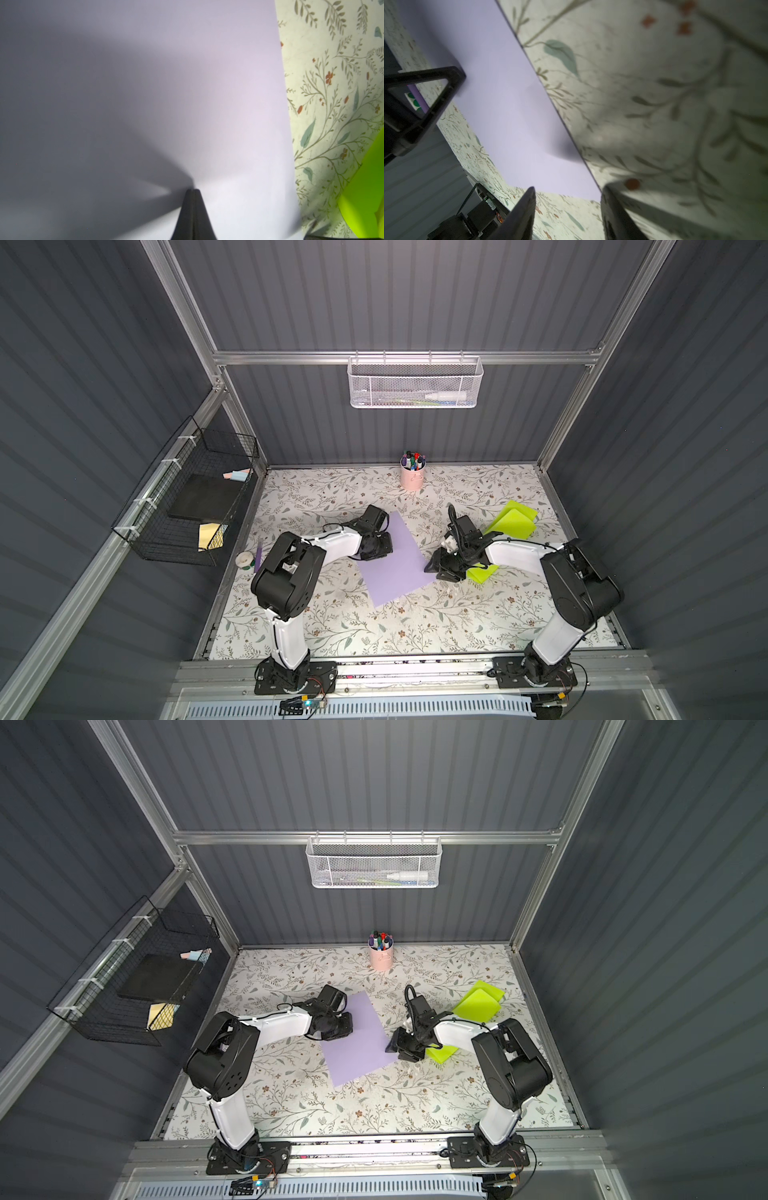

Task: Fold the rectangular paper in half along the long edge
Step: Fold the paper at the center of the board.

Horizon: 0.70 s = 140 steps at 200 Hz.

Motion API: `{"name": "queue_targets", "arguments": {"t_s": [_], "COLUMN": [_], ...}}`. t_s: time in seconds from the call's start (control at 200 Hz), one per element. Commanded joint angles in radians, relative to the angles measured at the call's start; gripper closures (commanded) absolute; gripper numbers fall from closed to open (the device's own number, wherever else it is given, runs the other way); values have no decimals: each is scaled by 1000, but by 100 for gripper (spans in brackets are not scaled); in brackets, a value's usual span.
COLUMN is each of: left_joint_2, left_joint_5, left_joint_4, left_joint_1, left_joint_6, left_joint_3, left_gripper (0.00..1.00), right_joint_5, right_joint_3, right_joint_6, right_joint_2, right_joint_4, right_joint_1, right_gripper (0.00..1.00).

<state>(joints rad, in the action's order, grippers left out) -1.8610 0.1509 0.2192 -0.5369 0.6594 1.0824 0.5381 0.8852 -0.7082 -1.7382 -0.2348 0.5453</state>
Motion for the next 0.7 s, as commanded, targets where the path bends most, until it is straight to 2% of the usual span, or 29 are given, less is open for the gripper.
{"name": "queue_targets", "arguments": {"t_s": [0.0,0.19,0.51,0.695], "left_joint_2": [-42,-33,-24,-10], "left_joint_5": [-27,-21,1,2], "left_joint_4": [68,51,11,-9], "left_joint_1": [-6,-7,-15,-20], "left_joint_6": [10,5,5,8], "left_joint_3": [-81,-130,-180,-213], "left_gripper": [100,100,100,100], "right_joint_5": [53,110,182,207], "right_joint_3": [-39,16,245,315], "right_joint_6": [-29,-48,27,58], "right_joint_2": [-119,-162,-247,-285], "right_joint_4": [47,156,134,105], "right_joint_1": [11,6,-46,-61], "right_gripper": [47,46,46,49]}}
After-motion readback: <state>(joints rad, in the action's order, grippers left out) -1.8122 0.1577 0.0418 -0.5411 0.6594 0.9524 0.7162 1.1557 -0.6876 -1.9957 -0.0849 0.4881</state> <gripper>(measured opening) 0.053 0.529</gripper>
